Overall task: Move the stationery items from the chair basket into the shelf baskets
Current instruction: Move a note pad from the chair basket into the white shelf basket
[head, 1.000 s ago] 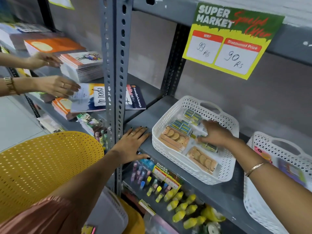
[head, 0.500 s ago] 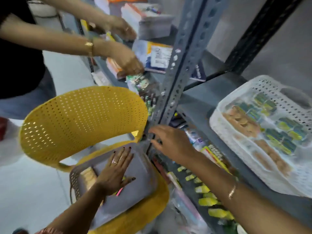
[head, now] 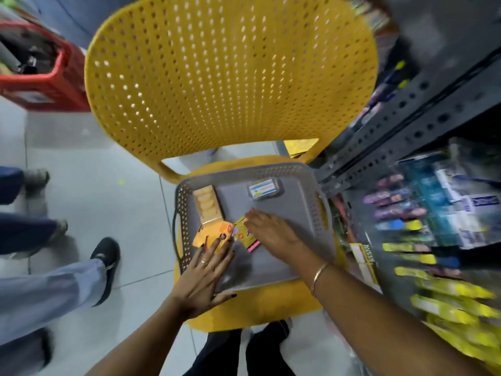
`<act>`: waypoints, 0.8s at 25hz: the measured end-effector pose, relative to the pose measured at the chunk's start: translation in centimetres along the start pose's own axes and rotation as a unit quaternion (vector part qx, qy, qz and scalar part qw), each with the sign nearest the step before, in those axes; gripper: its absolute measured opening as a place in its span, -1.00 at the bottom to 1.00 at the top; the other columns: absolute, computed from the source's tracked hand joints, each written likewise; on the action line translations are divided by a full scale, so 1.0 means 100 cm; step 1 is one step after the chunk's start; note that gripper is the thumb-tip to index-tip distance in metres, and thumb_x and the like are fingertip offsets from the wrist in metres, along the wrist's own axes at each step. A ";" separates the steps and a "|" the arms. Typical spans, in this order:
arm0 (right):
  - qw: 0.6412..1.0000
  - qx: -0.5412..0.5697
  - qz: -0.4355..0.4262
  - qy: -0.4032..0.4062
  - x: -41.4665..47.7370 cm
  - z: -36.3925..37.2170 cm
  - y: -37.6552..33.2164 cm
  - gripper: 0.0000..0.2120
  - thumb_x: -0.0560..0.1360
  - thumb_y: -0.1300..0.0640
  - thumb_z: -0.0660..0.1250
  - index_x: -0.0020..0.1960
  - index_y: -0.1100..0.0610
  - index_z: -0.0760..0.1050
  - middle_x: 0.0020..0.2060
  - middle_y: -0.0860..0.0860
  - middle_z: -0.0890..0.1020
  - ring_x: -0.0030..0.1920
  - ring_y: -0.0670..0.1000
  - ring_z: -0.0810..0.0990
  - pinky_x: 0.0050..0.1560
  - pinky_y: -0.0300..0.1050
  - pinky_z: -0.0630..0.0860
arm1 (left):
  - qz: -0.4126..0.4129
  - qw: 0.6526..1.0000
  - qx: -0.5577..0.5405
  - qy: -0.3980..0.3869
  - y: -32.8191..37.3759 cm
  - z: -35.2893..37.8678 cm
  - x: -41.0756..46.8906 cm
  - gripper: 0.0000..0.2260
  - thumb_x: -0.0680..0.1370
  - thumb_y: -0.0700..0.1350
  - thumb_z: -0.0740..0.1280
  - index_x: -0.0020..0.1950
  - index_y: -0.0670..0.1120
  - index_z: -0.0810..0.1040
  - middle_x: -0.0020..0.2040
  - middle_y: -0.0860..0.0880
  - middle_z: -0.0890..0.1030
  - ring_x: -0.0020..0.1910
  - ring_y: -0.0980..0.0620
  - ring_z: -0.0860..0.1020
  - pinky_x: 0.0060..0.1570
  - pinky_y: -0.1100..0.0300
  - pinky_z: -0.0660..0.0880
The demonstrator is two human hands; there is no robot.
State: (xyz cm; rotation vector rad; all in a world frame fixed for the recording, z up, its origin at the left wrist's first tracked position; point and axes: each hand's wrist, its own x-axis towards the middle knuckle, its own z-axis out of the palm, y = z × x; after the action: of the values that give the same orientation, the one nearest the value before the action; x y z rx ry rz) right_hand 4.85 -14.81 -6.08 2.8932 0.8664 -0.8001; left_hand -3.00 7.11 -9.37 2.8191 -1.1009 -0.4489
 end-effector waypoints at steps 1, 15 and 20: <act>1.000 -0.026 0.003 0.015 0.007 0.010 0.000 -0.56 0.26 0.20 0.03 -0.15 0.07 0.68 -0.14 -0.06 0.74 -0.08 -0.06 0.71 -0.25 -0.30 0.58 | -0.005 1.000 0.003 -0.005 -0.001 0.004 0.000 -0.24 0.52 0.37 -0.01 0.52 -0.13 0.07 0.53 -0.14 -0.01 0.49 -0.18 0.02 0.39 -0.11 -0.08; 0.990 0.093 0.102 0.002 -0.015 0.000 0.025 -0.26 0.25 0.05 0.52 0.29 0.24 0.24 0.21 0.15 0.38 0.22 0.14 0.36 0.19 -0.01 0.39 | -0.009 1.000 -0.008 -0.002 -0.005 -0.002 0.001 -0.26 0.52 0.37 -0.06 0.52 -0.11 0.07 0.51 -0.15 0.11 0.48 -0.19 0.04 0.36 -0.18 -0.01; 0.977 0.118 0.159 0.079 -0.068 -0.078 0.048 -0.23 0.28 0.00 0.47 0.34 0.24 0.20 0.23 0.17 0.35 0.26 0.16 0.32 0.13 0.03 0.40 | 0.019 1.000 -0.019 0.016 -0.009 -0.062 0.027 -0.23 0.51 0.40 -0.09 0.51 -0.12 0.10 0.51 -0.15 0.12 0.49 -0.10 -0.03 0.39 -0.18 -0.01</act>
State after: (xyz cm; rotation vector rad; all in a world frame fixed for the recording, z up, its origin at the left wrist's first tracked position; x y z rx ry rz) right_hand 6.14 -21.05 3.33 3.2185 0.3117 -0.6904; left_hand 1.32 5.77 -4.24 2.7578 -1.1261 -0.4149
